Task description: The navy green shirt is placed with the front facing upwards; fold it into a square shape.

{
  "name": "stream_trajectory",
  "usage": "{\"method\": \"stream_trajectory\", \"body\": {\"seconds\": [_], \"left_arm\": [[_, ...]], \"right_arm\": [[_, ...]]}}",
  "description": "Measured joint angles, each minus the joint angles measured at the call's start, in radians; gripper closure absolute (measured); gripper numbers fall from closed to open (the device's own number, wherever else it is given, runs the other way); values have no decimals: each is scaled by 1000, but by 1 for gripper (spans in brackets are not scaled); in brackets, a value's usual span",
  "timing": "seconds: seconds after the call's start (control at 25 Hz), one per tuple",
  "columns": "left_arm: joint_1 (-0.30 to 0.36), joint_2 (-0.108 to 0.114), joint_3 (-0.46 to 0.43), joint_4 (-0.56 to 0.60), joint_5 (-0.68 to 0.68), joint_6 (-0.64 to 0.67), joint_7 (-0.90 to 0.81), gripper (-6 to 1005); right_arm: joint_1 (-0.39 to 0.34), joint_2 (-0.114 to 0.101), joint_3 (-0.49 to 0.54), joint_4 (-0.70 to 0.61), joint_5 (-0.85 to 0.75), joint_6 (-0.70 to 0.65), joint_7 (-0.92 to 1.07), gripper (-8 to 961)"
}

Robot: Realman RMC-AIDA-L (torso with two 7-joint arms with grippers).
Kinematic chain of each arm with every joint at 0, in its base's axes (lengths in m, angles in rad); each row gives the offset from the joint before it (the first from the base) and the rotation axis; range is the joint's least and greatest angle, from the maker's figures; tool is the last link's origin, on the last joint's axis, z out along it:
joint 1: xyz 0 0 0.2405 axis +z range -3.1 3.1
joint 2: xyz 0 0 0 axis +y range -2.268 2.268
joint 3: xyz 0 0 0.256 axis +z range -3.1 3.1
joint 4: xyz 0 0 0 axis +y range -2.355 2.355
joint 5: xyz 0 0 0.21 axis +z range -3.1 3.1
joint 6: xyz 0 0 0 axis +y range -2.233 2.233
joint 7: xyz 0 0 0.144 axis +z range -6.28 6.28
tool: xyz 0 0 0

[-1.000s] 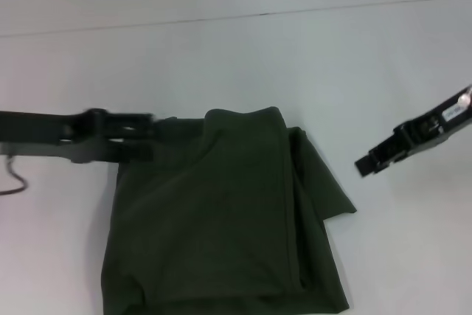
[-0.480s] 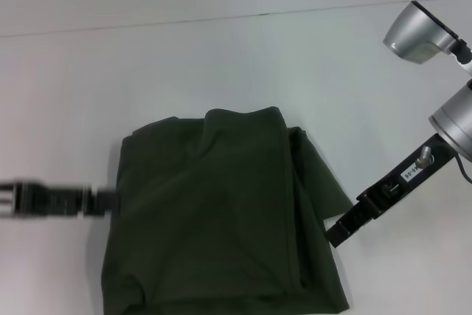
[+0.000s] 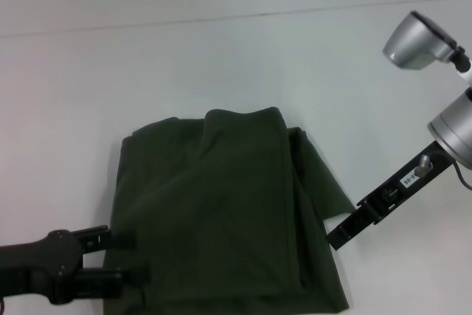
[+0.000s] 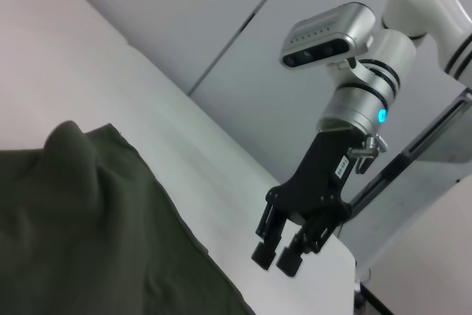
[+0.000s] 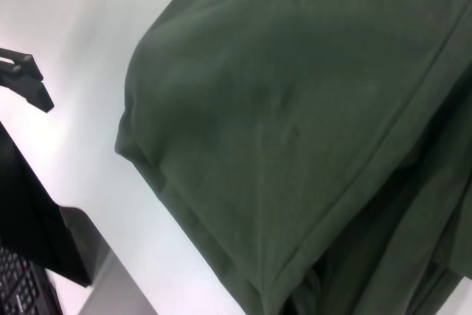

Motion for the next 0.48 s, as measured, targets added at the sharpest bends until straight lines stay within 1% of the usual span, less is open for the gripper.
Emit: {"method": "stream_trajectory", "body": {"seconds": [0.16, 0.4, 0.48], "left_arm": [[-5, 13, -45, -31, -1, -2, 3, 94], [-3, 15, -92, -36, -2, 8, 7, 94], [-1, 14, -99, -36, -4, 9, 8, 94]], "right_arm": [[-1, 6, -21, 3, -2, 12, -4, 571], [4, 31, -25, 23, 7, 50, -5, 571], [8, 35, -28, 44, 12, 59, -10, 571]]}}
